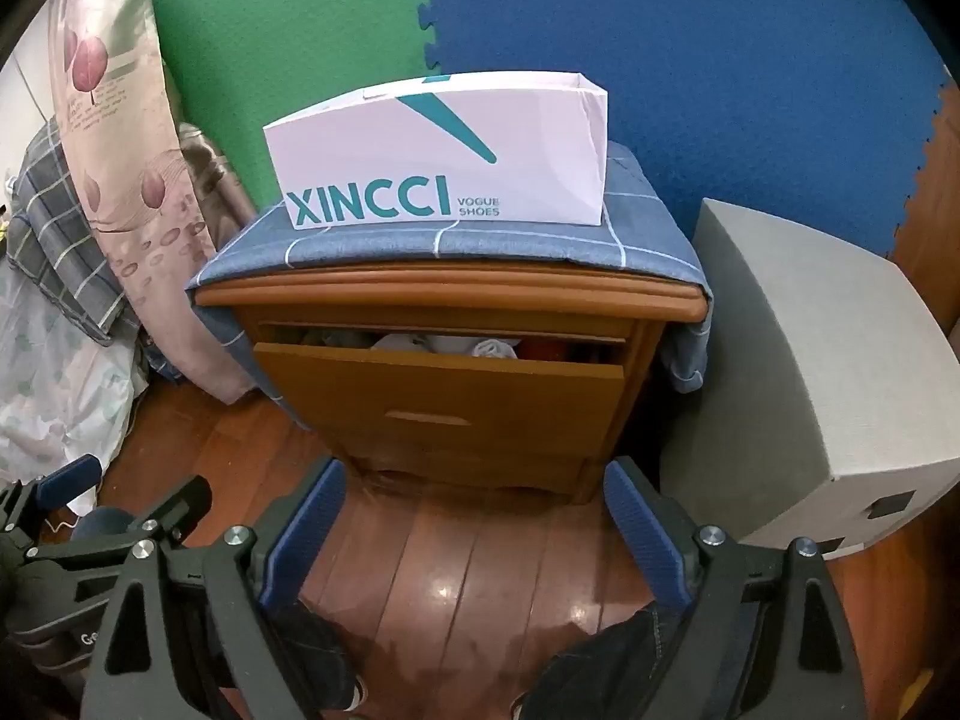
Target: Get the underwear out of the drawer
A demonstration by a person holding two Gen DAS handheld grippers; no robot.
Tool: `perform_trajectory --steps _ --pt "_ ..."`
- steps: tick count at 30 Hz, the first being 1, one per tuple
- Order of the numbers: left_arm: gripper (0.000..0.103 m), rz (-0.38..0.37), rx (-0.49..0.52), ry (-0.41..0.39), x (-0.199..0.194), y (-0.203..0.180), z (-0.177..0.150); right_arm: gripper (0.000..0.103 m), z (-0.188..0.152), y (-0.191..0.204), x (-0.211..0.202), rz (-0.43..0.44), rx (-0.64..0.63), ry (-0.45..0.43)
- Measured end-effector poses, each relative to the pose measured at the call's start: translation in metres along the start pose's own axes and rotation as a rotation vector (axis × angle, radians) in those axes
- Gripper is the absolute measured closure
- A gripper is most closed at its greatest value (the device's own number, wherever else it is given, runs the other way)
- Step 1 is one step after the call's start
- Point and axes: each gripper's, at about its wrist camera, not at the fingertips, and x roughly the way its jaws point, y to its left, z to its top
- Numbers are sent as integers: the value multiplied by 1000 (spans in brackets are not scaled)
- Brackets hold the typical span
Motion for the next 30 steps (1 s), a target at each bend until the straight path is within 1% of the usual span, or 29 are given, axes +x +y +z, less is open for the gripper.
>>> perform_trajectory --steps 1,3,6,13,30 --pt "1 1 12 17 1 -1 0 13 0 0 0 6 2 -5" --pt "1 -1 18 19 2 -2 2 13 -1 -1 -1 11 4 -7" --pt "1 4 17 16 -3 9 2 13 0 0 -1 -1 -4 -3" --pt "1 5 7 4 1 5 -2 13 0 -1 0 -4 -5 2" --pt "1 21 -6 6 2 5 1 13 -1 0 1 -5 -4 4"
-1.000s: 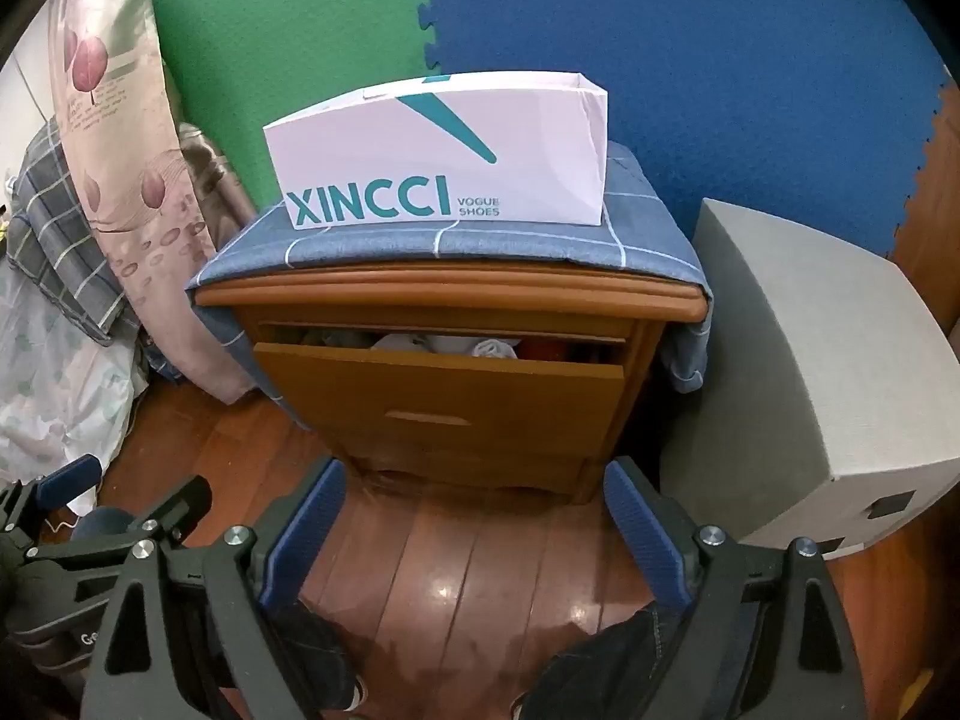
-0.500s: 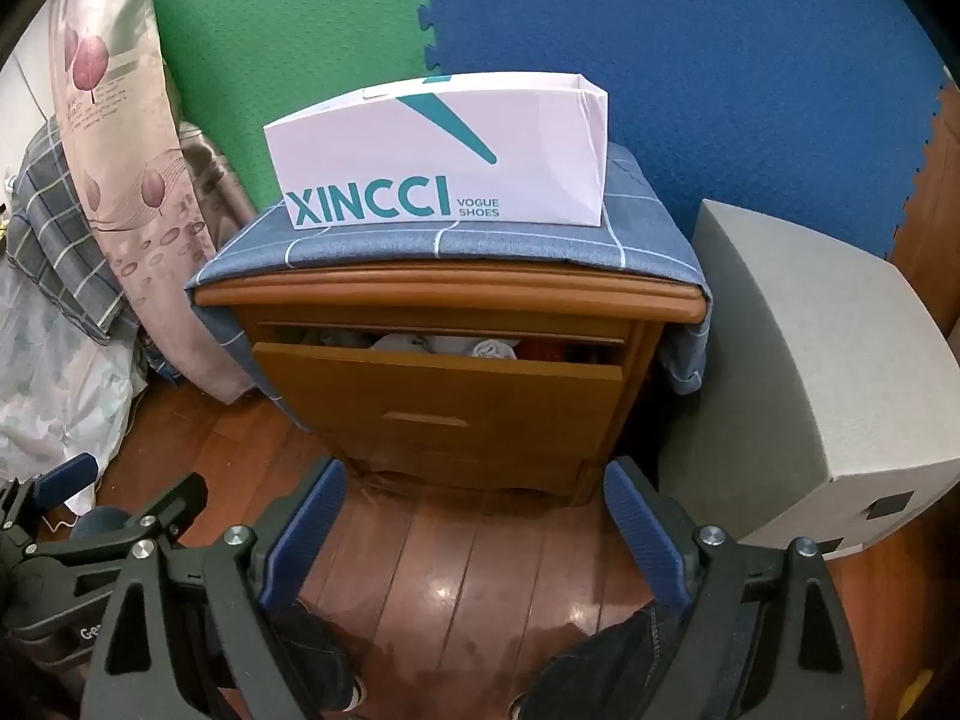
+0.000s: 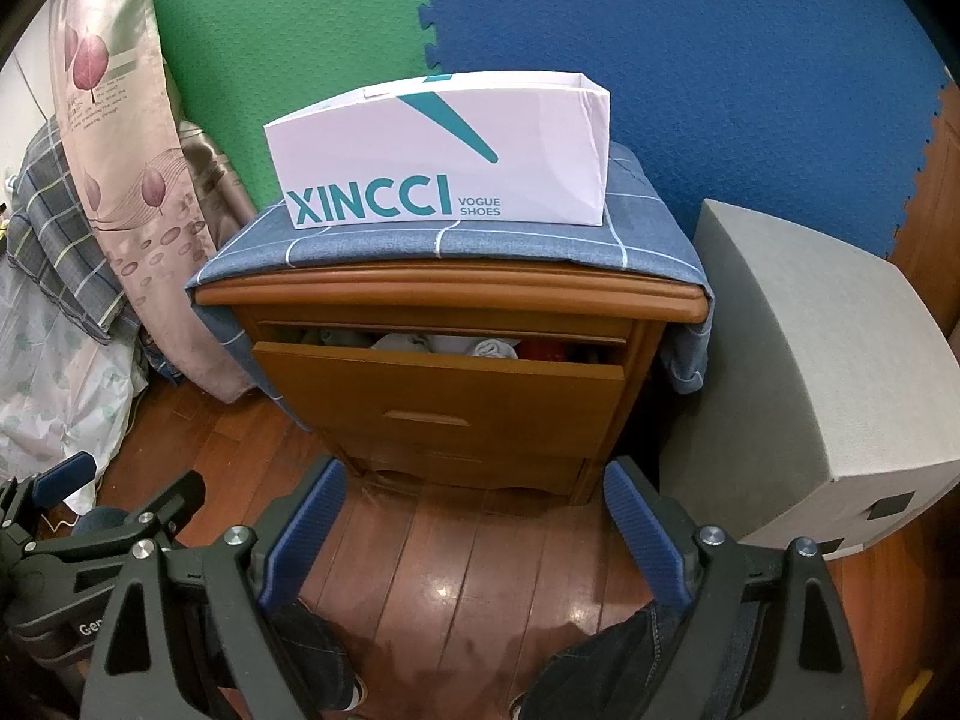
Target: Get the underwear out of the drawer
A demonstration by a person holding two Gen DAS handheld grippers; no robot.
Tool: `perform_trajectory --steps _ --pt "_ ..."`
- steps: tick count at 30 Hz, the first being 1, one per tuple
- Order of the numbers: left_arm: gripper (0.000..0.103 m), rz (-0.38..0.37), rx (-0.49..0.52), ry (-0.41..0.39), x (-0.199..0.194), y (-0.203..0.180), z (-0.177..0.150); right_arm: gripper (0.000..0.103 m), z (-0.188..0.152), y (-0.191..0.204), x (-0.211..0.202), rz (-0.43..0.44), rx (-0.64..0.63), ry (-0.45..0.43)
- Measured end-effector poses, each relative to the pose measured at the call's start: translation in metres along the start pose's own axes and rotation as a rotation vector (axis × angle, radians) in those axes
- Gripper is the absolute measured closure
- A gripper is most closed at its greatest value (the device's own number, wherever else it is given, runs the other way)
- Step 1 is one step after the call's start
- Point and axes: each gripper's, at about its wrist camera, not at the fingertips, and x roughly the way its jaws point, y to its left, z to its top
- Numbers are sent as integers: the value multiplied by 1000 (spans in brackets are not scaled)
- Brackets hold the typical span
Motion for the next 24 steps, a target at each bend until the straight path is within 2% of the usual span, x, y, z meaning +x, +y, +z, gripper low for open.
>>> perform_trajectory --steps 24 --pt "1 -2 1 -1 -1 2 0 13 1 0 4 1 -3 1"
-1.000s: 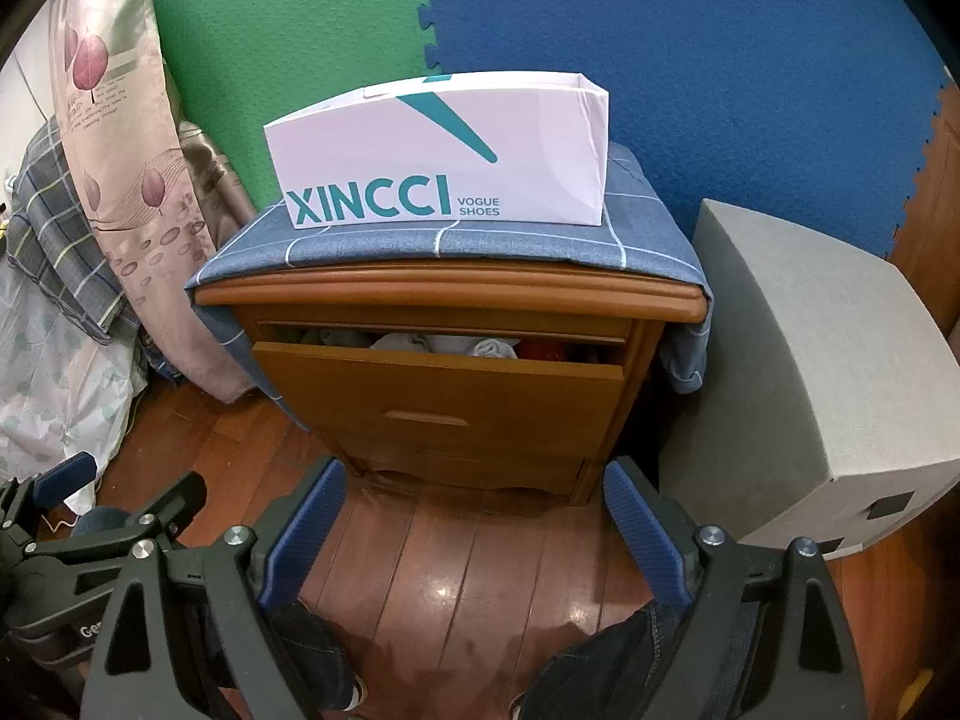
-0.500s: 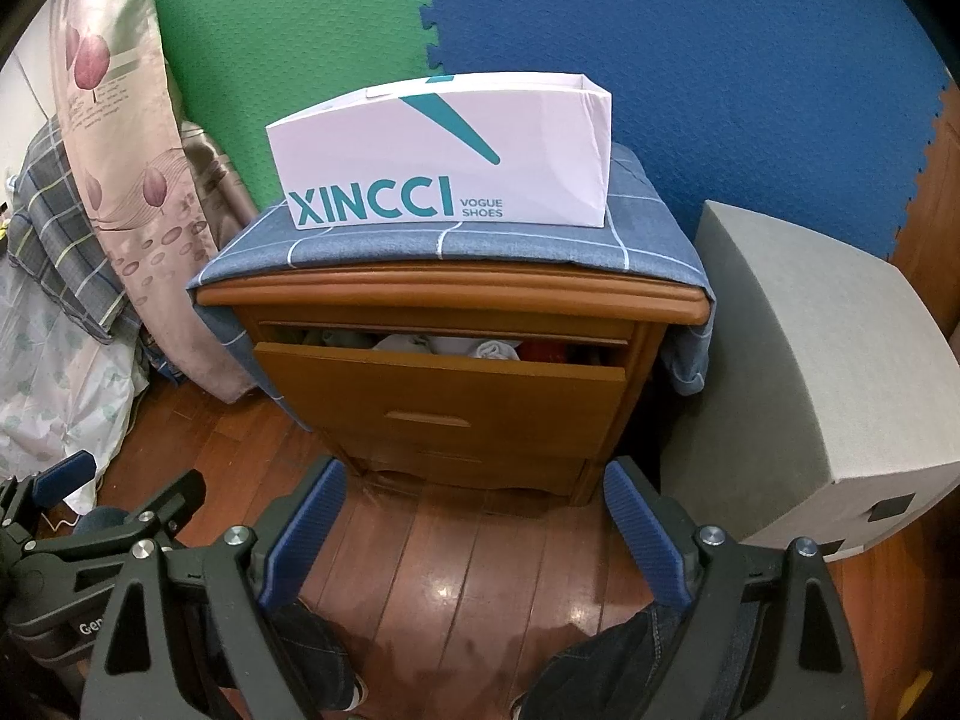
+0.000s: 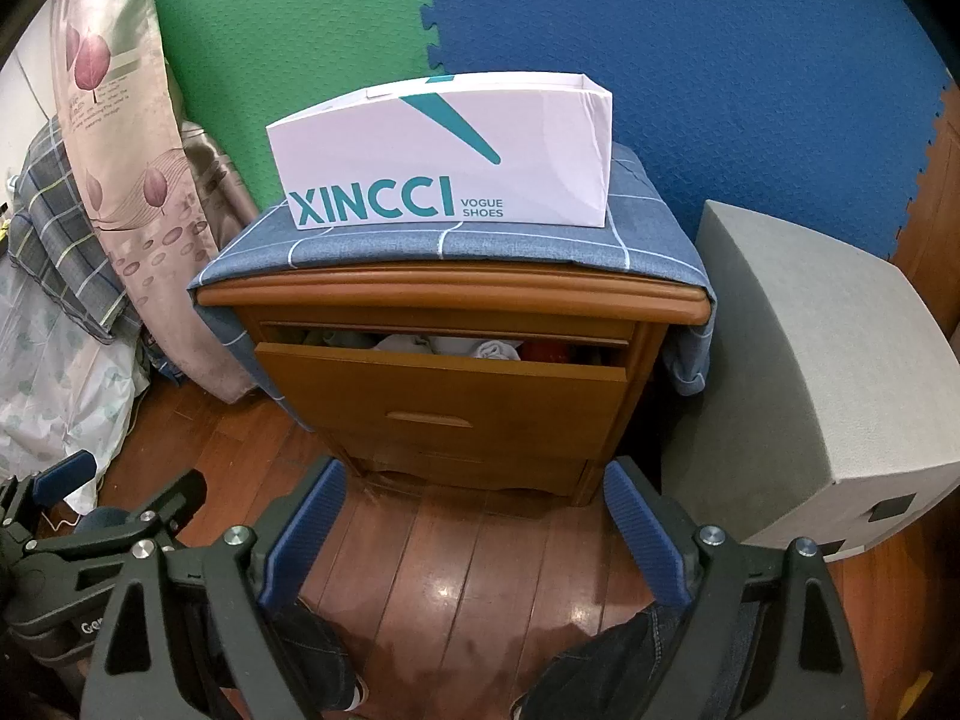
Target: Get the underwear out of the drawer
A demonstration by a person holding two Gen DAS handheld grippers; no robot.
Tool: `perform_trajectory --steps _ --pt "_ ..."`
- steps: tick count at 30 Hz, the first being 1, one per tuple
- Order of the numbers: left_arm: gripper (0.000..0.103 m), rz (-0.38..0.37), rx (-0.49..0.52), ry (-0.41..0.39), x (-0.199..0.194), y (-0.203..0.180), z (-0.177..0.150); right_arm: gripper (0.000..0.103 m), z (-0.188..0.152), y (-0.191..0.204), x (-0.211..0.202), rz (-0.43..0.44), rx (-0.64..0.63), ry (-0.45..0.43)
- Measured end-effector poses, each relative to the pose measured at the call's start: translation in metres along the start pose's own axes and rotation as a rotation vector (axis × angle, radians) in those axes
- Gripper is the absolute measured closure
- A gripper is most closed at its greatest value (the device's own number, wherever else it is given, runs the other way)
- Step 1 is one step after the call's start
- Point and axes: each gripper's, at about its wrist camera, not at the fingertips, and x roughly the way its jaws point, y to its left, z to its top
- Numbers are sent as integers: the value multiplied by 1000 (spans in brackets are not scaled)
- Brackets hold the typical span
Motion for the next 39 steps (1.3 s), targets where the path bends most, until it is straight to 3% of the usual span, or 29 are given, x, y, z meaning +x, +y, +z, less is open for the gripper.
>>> perform_trajectory --steps 39 --pt "1 4 1 0 0 -1 0 13 0 -3 -1 3 10 2"
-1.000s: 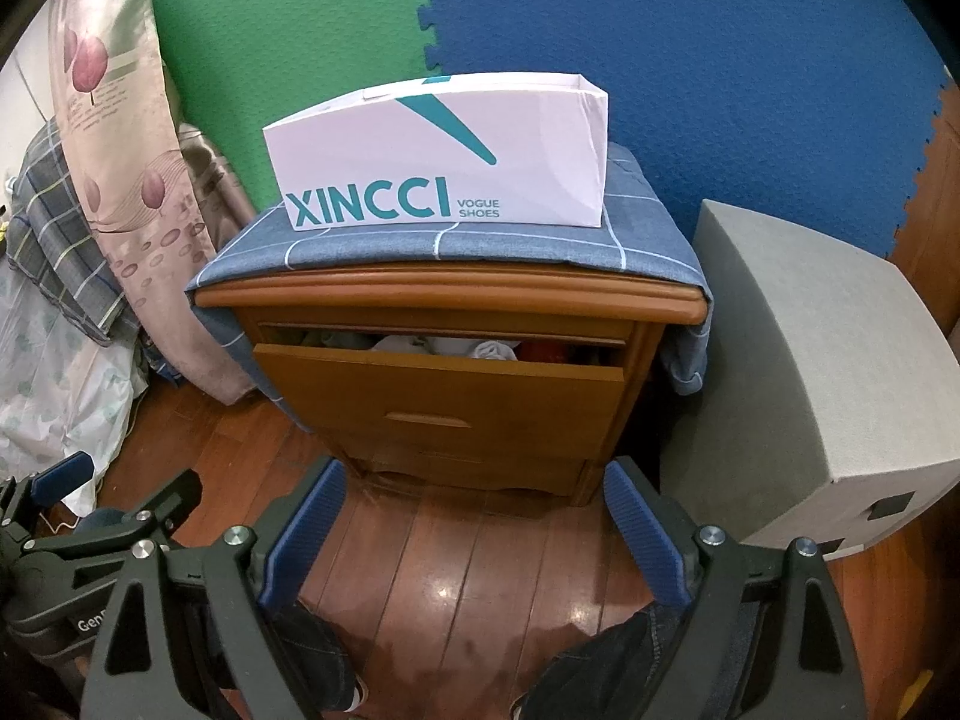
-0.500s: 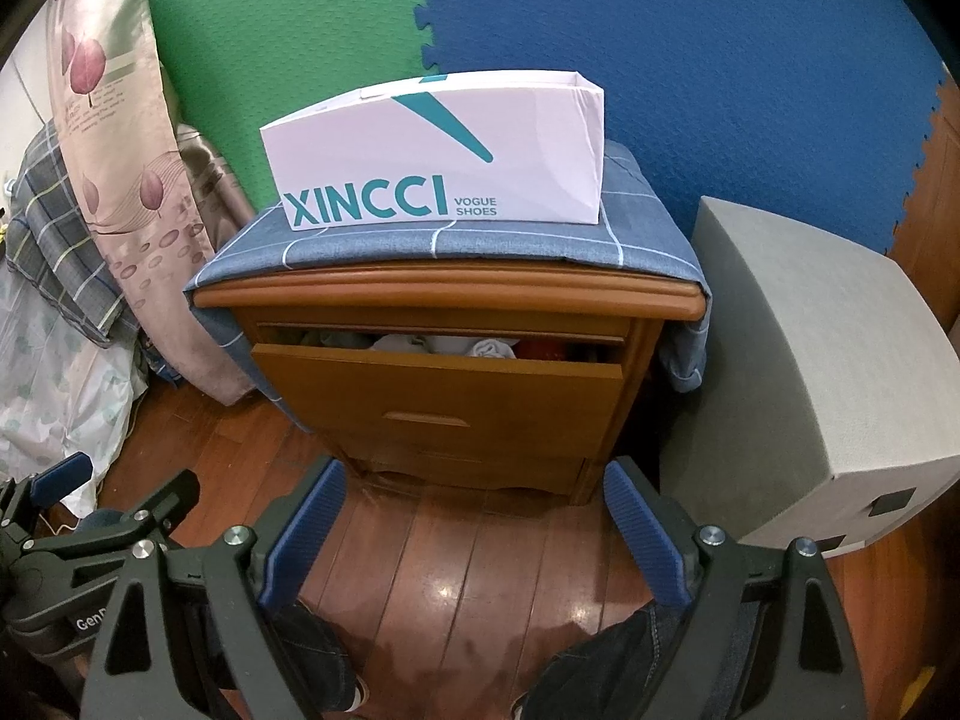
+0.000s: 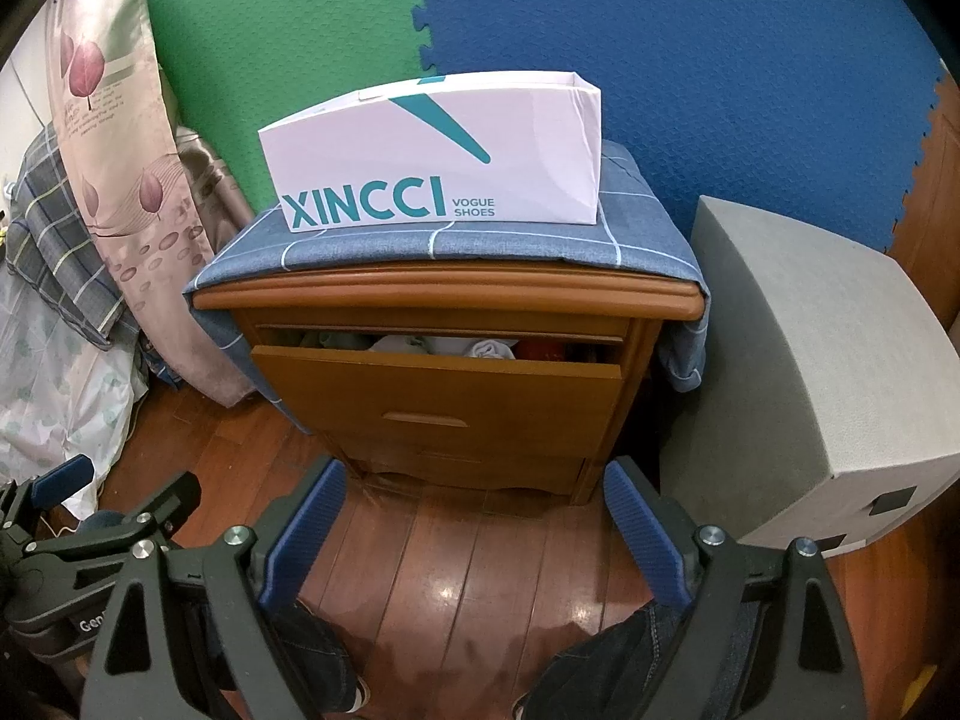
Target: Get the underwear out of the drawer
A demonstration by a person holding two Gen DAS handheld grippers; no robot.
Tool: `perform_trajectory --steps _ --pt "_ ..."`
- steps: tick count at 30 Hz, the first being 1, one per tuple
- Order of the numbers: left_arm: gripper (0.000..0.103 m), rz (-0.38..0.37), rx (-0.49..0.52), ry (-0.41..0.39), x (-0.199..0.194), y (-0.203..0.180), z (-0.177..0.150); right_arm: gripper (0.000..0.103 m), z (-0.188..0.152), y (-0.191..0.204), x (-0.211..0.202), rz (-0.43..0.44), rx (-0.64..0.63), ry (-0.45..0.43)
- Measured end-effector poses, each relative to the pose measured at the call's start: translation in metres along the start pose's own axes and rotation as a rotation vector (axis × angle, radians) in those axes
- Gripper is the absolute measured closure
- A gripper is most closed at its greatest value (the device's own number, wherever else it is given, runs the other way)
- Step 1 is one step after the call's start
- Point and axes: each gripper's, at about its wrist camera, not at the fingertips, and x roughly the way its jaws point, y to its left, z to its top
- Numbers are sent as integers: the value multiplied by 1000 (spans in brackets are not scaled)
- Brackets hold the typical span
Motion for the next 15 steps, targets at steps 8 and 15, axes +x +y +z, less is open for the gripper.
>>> perform_trajectory --steps 8,15 --pt "1 0 -7 4 1 3 -1 13 1 -4 1 -2 11 -1" --pt "1 -105 -97 63 19 15 -1 13 3 -18 3 -3 47 -19"
